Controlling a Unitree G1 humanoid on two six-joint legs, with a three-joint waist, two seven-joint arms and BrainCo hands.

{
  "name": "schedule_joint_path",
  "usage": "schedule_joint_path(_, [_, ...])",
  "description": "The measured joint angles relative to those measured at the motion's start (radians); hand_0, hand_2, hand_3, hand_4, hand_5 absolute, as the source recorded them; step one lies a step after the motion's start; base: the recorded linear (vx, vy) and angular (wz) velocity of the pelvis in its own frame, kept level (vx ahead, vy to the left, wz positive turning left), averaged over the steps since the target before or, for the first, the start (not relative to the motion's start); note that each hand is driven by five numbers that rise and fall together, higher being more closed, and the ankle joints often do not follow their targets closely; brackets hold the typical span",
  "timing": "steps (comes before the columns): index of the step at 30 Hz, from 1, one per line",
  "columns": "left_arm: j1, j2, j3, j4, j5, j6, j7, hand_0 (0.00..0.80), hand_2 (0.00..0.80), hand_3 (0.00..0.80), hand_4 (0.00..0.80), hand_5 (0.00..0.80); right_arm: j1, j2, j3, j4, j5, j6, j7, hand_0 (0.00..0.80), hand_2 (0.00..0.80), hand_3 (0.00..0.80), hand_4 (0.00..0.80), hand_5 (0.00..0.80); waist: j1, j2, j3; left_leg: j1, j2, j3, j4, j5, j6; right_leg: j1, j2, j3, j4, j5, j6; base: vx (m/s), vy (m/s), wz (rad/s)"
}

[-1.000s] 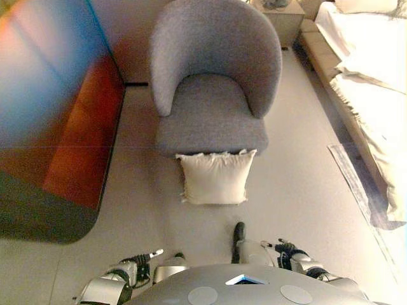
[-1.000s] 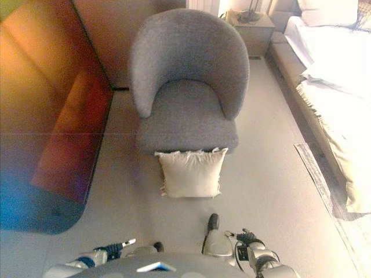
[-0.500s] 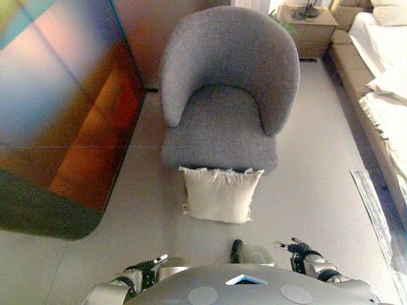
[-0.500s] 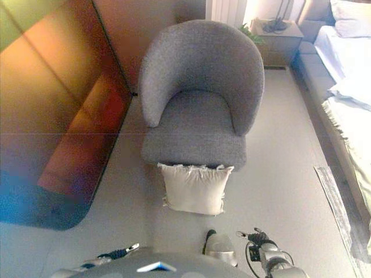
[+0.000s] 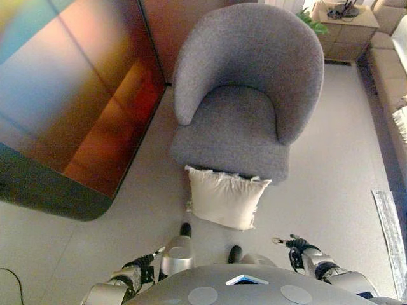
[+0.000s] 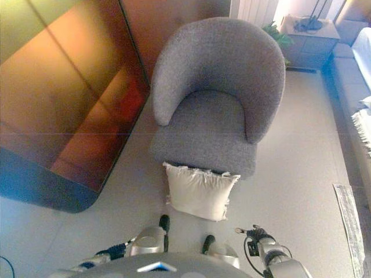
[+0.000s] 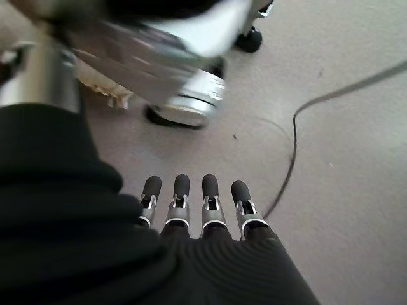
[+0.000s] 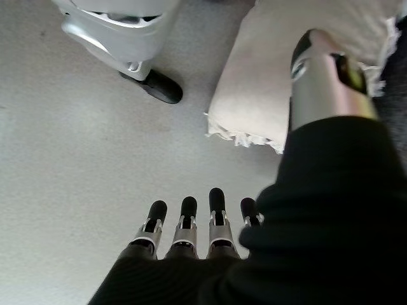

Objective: Pick up the cushion and take it to the sofa

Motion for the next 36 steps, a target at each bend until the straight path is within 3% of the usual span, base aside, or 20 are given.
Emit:
schedule_joint_path(1, [0.011,-0.003,0.000,0.000,-0.003,-0.003,0.005,0.000,0.000,0.000,0.000,0.000,0.003,-0.002,0.000,0.000,0.001,-0.001,-0.009,0.000,0.000,0.000,0.000,0.000,-0.004,0.007,-0.002,0.004,-0.003,0.000,0.007,0.027,0.012,0.006,-0.002,0.007,0.008,-0.003,0.022,0.025,0.128,-0.40])
schedule_joint_path(2, [0.009,-0.008,-0.002,-0.002,-0.005,-0.006,0.012,0.000,0.000,0.000,0.000,0.000,0.004,-0.009,0.001,0.000,0.006,-0.001,-0.024,0.000,0.000,0.000,0.000,0.000,-0.009,0.024,0.002,0.016,0.004,0.008,0.006,0.060,-0.009,0.002,-0.002,0.026,0.029,-0.021,0.041,-0.129,0.098,-0.30])
schedule_joint_path(4, [-0.030,-0.001,-0.020,-0.039,-0.021,-0.033,0.025,0.000,0.000,0.000,0.000,0.000,-0.010,-0.009,0.004,-0.007,0.028,-0.007,-0.051,0.000,0.000,0.000,0.000,0.000,-0.008,0.015,0.016,-0.005,-0.020,0.018,-0.011,0.048,-0.016,-0.073,-0.036,0.042,0.100,-0.055,0.072,-0.348,0.019,-0.29])
schedule_joint_path(8, [-0.215,0.045,-0.086,-0.118,-0.141,-0.157,0.047,0.000,0.000,0.000,0.000,0.000,-0.153,-0.004,0.038,-0.024,0.105,-0.060,-0.127,0.000,0.000,0.000,0.000,0.000,-0.005,0.007,0.115,-0.159,-0.030,0.017,0.034,0.049,-0.014,-0.275,-0.065,0.053,0.220,-0.067,0.088,-0.265,0.093,-0.25])
schedule_joint_path(9, [-0.267,0.056,-0.104,-0.082,-0.149,-0.343,0.020,0.000,0.000,0.000,0.000,0.000,-0.190,-0.005,0.042,-0.026,0.111,-0.066,-0.134,0.000,0.000,0.000,0.000,0.000,-0.013,0.008,0.145,-0.168,-0.031,0.017,0.042,0.045,-0.008,-0.303,-0.070,0.058,0.246,-0.068,0.091,-0.139,0.163,-0.35])
schedule_joint_path(10, [-0.258,0.090,-0.143,-0.107,-0.140,-0.780,-0.028,0.000,0.000,0.000,0.000,0.000,-0.231,-0.010,0.055,-0.046,0.119,-0.070,-0.140,0.000,0.000,0.000,0.000,0.000,-0.018,-0.001,0.178,-0.187,-0.026,0.018,0.068,0.024,0.015,-0.353,-0.079,0.062,0.295,-0.086,0.091,-0.106,0.069,-0.47])
schedule_joint_path(11, [-0.259,0.133,-0.214,-0.307,-0.107,-0.969,0.029,0.000,0.000,0.000,0.000,0.000,-0.239,-0.036,0.076,-0.090,0.130,-0.089,-0.153,0.000,0.000,0.000,0.000,0.000,-0.003,0.020,0.198,-0.208,-0.017,0.018,0.082,-0.020,0.017,-0.402,-0.076,0.057,0.344,-0.103,0.092,-0.124,0.014,-0.45])
schedule_joint_path(12, [-0.288,0.193,-0.274,-0.644,-0.128,-0.774,0.161,0.000,0.000,0.000,0.000,0.000,-0.234,-0.063,0.082,-0.143,0.137,-0.094,-0.177,0.000,0.000,0.000,0.000,0.000,0.006,0.037,0.218,-0.240,-0.018,0.018,0.102,-0.054,0.040,-0.457,-0.086,0.061,0.410,-0.123,0.105,-0.180,-0.072,-0.21])
schedule_joint_path(13, [-0.399,0.207,-0.314,-0.788,-0.294,-0.422,0.279,0.000,0.000,0.000,0.000,0.000,-0.231,-0.087,0.086,-0.178,0.141,-0.097,-0.197,0.000,0.000,0.000,0.000,0.000,0.024,0.032,0.236,-0.271,-0.033,0.029,0.116,-0.053,0.048,-0.505,-0.103,0.065,0.462,-0.130,0.113,-0.165,-0.095,-0.19])
schedule_joint_path(14, [-0.479,0.188,-0.305,-0.711,-0.329,-0.293,0.304,0.000,0.000,0.000,0.000,0.000,-0.248,-0.077,0.116,-0.212,0.160,-0.098,-0.214,0.000,0.000,0.000,0.000,0.000,0.012,0.027,0.242,-0.288,-0.040,0.046,0.120,-0.049,0.054,-0.538,-0.112,0.079,0.478,-0.125,0.119,-0.120,-0.080,-0.37])
schedule_joint_path(16, [-0.544,0.143,-0.192,-0.497,-0.322,-0.157,0.368,0.000,0.000,0.000,0.000,0.000,-0.285,-0.020,0.115,-0.254,0.166,-0.115,-0.236,0.000,0.000,0.000,0.000,0.000,-0.043,0.007,0.260,-0.347,-0.037,0.054,0.159,-0.056,0.055,-0.605,-0.127,0.079,0.497,-0.113,0.119,-0.112,0.007,-0.48])
schedule_joint_path(17, [-0.549,0.128,-0.183,-0.425,-0.317,-0.151,0.376,0.000,0.000,0.000,0.000,0.000,-0.298,-0.002,0.119,-0.253,0.165,-0.119,-0.246,0.000,0.000,0.000,0.000,0.000,-0.063,-0.006,0.281,-0.379,-0.030,0.054,0.168,-0.054,0.057,-0.636,-0.127,0.074,0.497,-0.098,0.118,-0.144,0.028,-0.30])
schedule_joint_path(20, [-0.521,0.048,-0.189,-0.304,-0.319,-0.239,0.364,0.000,0.000,0.000,0.000,0.000,-0.305,-0.008,0.119,-0.238,0.138,-0.158,-0.301,0.000,0.000,0.000,0.000,0.000,-0.075,-0.017,0.354,-0.455,-0.024,0.052,0.193,-0.044,0.063,-0.718,-0.123,0.078,0.537,-0.092,0.103,-0.103,-0.037,-0.05])
schedule_joint_path(23, [-0.492,0.062,-0.187,-0.268,-0.347,-0.262,0.319,0.000,0.000,0.000,0.000,0.000,-0.389,-0.079,0.112,-0.216,0.126,-0.171,-0.304,0.000,0.000,0.000,0.000,0.000,-0.088,-0.018,0.368,-0.539,-0.020,0.045,0.214,-0.032,0.062,-0.811,-0.124,0.076,0.589,-0.098,0.093,-0.035,-0.070,0.06])
schedule_joint_path(26, [-0.516,0.111,-0.189,-0.287,-0.358,-0.287,0.286,0.000,0.000,0.000,0.000,0.000,-0.479,-0.161,0.111,-0.258,0.125,-0.216,-0.342,0.000,0.000,0.000,0.000,0.000,-0.090,-0.019,0.371,-0.600,-0.024,0.042,0.232,-0.024,0.057,-0.894,-0.128,0.080,0.644,-0.109,0.079,-0.081,0.021,0.02])
schedule_joint_path(28, [-0.529,0.130,-0.196,-0.327,-0.363,-0.315,0.281,0.000,0.000,0.000,0.000,0.000,-0.491,-0.179,0.112,-0.376,0.121,-0.229,-0.400,0.000,0.000,0.000,0.000,0.000,-0.093,-0.019,0.370,-0.656,-0.023,0.031,0.237,-0.014,0.057,-0.958,-0.127,0.081,0.674,-0.115,0.069,-0.070,0.015,0.05])
schedule_joint_path(36, [-0.588,0.136,-0.204,-0.351,-0.408,-0.327,0.252,0.000,0.000,0.000,0.000,0.000,-0.566,-0.177,0.115,-0.438,0.104,-0.230,-0.475,0.000,0.000,0.000,0.000,0.000,-0.116,-0.021,0.372,-0.861,-0.011,0.014,0.306,-0.003,0.049,-1.155,-0.120,0.080,0.731,-0.106,0.052,-0.015,-0.002,-0.01])
